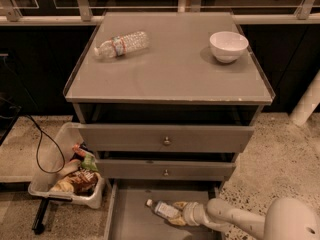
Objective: Pick blue plastic bottle from bottom drawer and place on counter
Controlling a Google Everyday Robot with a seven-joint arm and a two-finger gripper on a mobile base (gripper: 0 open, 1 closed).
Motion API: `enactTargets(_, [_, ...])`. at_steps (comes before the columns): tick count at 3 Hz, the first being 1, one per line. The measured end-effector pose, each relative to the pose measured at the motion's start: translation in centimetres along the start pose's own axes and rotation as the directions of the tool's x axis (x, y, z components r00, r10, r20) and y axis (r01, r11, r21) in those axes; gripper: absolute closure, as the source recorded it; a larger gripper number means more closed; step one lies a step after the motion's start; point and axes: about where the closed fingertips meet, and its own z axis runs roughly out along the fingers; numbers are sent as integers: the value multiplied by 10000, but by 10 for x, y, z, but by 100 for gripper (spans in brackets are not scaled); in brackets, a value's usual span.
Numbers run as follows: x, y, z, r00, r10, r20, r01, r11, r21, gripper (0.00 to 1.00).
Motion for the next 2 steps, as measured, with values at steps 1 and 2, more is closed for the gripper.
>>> enactTargets(1, [-1, 3, 1, 10000, 71, 38, -70, 9998, -166, 100])
enactTargets(2, [-3, 7, -23, 9986, 485, 199, -472, 9969, -633, 100])
